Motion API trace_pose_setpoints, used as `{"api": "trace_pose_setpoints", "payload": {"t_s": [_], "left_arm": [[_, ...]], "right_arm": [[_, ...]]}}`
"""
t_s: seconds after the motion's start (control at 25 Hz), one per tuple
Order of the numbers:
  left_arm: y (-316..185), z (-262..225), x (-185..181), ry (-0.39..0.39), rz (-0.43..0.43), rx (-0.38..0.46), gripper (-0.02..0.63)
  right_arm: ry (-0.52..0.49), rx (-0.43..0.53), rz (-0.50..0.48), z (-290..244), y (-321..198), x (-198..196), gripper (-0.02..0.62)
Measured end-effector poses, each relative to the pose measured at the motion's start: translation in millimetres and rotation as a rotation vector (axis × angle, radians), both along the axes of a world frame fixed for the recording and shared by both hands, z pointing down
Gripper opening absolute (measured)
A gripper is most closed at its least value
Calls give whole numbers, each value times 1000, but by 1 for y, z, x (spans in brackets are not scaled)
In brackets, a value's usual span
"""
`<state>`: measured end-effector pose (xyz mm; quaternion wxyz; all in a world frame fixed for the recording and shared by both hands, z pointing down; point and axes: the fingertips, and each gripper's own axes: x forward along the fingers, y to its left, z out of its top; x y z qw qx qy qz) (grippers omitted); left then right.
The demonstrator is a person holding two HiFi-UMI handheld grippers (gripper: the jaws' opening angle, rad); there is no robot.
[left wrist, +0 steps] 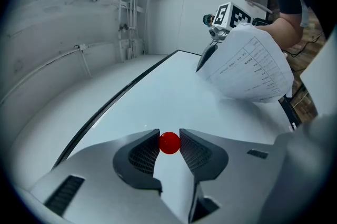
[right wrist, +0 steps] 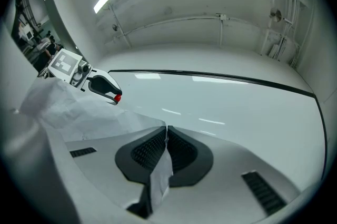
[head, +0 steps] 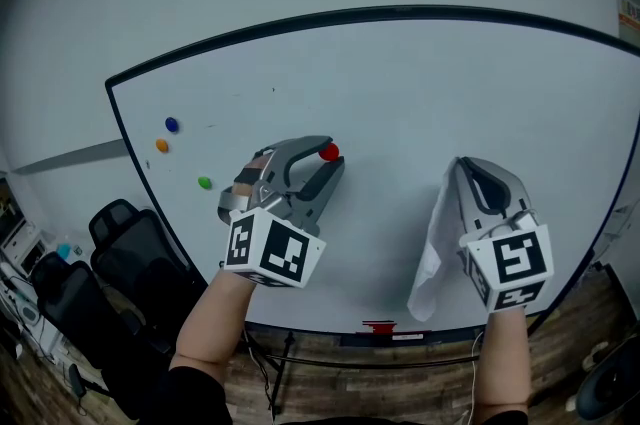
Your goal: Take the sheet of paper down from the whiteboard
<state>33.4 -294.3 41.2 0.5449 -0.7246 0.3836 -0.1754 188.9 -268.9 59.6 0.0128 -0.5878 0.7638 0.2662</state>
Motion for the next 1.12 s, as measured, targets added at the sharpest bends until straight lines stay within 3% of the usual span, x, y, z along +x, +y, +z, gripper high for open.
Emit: {"api": "trace_pose_setpoints", "payload": {"t_s": [0.68, 1.12], "left_arm": [[-43, 24, 9, -29, -30, -98, 129], [-48, 24, 10, -51, -59, -70, 129]], "right_arm": [[11, -28, -17, 9, 0, 0, 25], [20, -39, -31, 13, -5, -2, 25]]}}
